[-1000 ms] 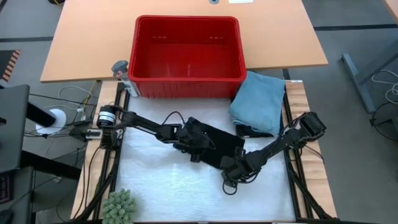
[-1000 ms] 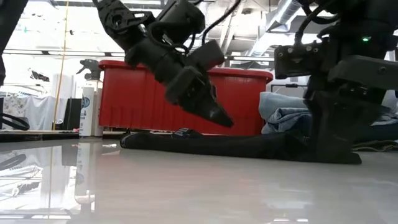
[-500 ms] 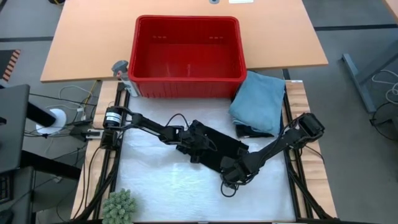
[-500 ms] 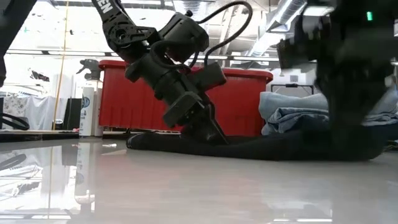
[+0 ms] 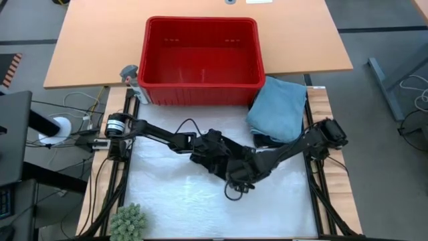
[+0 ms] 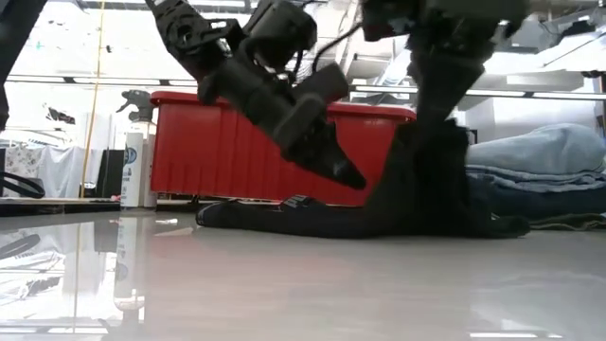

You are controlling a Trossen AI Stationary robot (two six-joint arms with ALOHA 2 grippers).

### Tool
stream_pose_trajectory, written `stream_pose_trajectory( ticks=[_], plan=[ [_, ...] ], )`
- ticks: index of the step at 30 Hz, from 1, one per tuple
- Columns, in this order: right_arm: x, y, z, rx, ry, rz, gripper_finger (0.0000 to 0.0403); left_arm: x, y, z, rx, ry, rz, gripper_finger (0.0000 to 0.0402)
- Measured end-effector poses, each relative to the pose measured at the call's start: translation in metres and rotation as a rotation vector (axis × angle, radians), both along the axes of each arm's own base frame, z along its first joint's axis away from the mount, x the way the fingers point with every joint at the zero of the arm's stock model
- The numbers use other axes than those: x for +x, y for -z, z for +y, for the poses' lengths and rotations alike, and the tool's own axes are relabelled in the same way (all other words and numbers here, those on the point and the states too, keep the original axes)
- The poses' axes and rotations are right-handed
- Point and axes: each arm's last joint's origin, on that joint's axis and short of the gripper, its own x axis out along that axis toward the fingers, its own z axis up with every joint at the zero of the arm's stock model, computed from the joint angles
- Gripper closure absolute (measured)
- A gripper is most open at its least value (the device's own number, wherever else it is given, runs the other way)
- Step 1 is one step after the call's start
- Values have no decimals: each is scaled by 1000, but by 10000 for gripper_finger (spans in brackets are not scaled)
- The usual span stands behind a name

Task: Fold Laundry from Bin
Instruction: Fold the black boxer short

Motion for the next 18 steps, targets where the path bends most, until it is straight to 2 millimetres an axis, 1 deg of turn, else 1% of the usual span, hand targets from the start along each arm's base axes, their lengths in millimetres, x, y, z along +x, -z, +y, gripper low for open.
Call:
stream_pose_trajectory(
  ticks=[2, 4, 7, 9, 12, 14, 16, 18],
  plan=[
    [3, 0, -8, -10, -5, 9, 382, -3, -10, 0, -9, -5, -8, 223],
    [4, 0, -13, -20, -9, 19, 382, -10, -22, -1, -31, -18, 25, 223],
    [5, 0, -16, -32, -26, 24, 382, -19, -35, -2, -92, -24, 36, 223],
    [5, 0, -17, -44, -46, 27, 382, -21, -35, -7, -129, -6, 38, 223],
    [6, 0, -17, -63, -72, 25, 382, -24, -29, -20, -118, 4, 32, 223],
    [6, 0, -17, -68, -90, 30, 382, -23, -22, -27, -116, -6, -4, 223],
    [5, 0, -17, -71, -95, 35, 382, -26, -11, -33, -125, -16, 18, 223],
    [5, -1, -17, -72, -97, 38, 382, -21, -8, -41, -136, -16, -28, 223]
  ],
)
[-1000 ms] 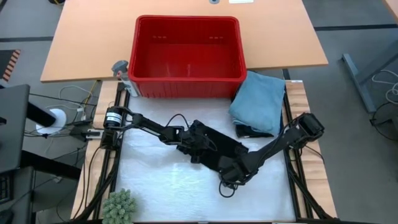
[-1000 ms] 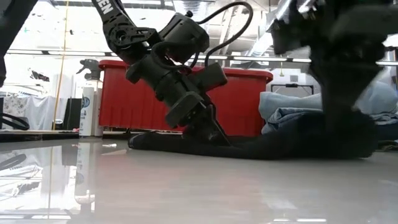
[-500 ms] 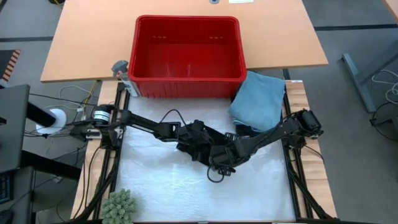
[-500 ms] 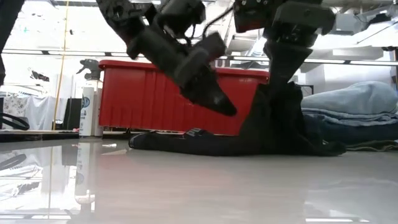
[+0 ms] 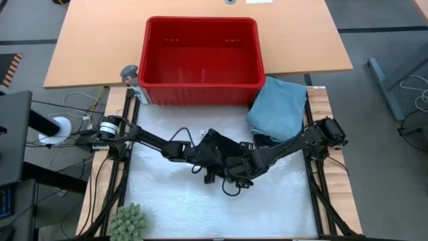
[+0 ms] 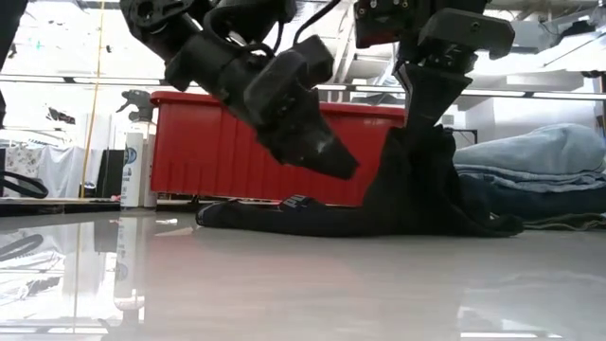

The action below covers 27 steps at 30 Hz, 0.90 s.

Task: Fold Laundry from Bin
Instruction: Fold the black boxer short

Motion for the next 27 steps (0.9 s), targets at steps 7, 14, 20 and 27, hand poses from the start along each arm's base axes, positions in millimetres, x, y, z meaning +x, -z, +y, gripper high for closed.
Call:
stream_pose_trajectory(
  ticks=[7, 14, 20, 27],
  plan=[
    [6, -13, -2, -30, -56, -19, 382, 6, 23, -19, -18, -2, -10, 223],
    [11, -25, -11, -48, -94, -22, 382, 2, 32, -17, 29, -135, 55, 223],
    [14, -26, -14, -64, -147, -21, 383, 1, 37, -24, 0, -155, 72, 223],
    [25, -28, -28, -73, -172, -74, 383, -5, 51, -43, 16, -103, 113, 223]
  ],
)
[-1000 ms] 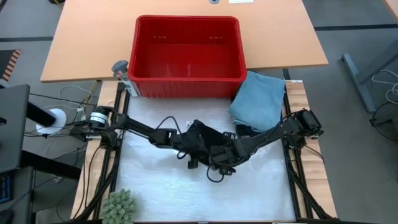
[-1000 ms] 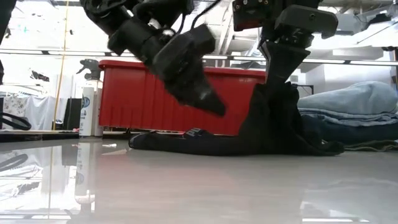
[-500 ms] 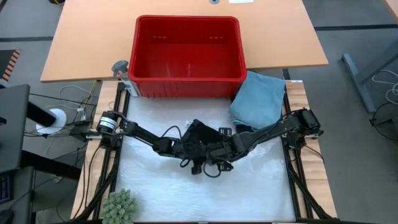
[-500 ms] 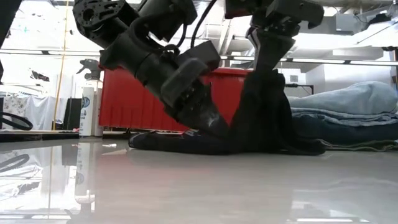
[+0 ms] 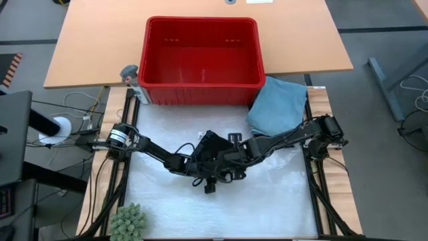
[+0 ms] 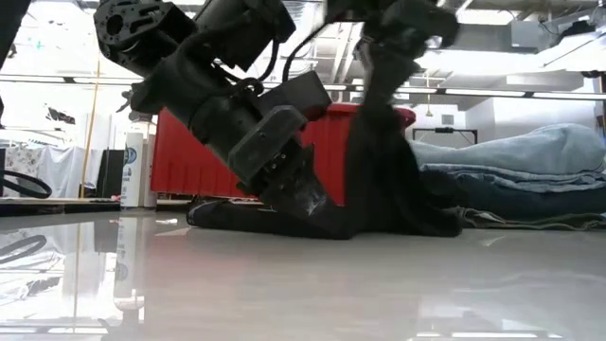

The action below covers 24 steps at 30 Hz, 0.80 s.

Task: Fold Laundry from Bin
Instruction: Fold the black boxer short

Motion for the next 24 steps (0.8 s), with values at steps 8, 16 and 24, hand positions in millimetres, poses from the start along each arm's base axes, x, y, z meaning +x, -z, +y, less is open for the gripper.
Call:
stream_pose_trajectory(
  ticks=[8, 16, 24],
  plan=[
    [20, -3, -21, 10, -108, -97, 383, 0, 3, -7, 20, 18, -9, 223],
    [31, -6, -49, 112, -238, -143, 383, -1, 3, -10, 24, 32, -9, 223],
    [47, 2, -82, 208, -290, -215, 369, -5, 3, -23, 22, 70, -8, 223]
  ],
)
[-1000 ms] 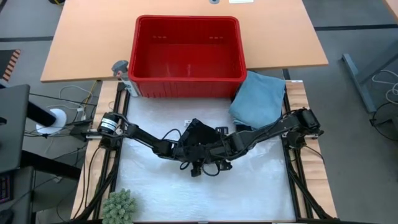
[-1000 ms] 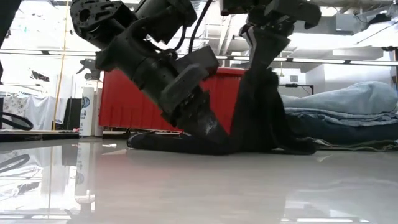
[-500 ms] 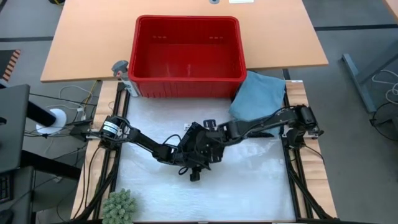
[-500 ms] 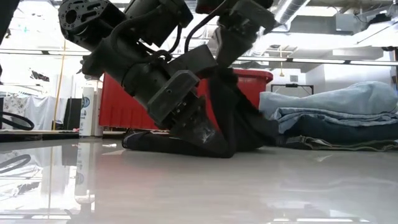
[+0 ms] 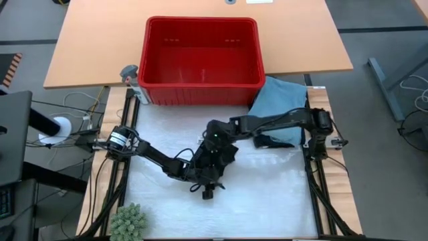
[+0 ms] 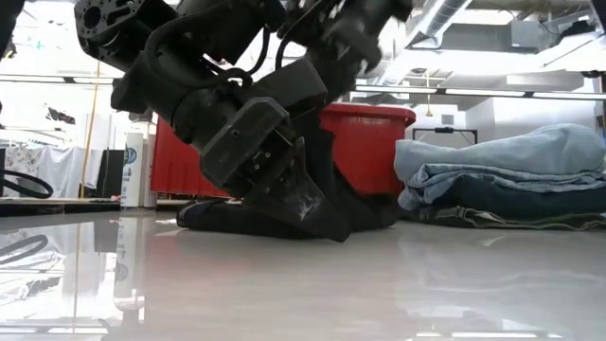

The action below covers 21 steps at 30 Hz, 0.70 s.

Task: Fold Laundry from Bin
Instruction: Fold the black boxer short

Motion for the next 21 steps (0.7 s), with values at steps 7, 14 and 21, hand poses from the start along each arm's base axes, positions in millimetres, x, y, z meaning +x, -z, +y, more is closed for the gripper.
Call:
stream_pose_trajectory(
  ticks=[7, 14, 21],
  plan=[
    [16, 34, -12, 119, -21, 49, 304, -2, 1, -2, -9, -9, 13, 223],
    [11, 21, -13, 192, -30, 23, 232, -2, -1, -2, -27, 6, 24, 223],
    [-15, -29, -23, 201, -16, -66, 152, -13, -20, 1, 29, 20, 88, 223]
  ],
)
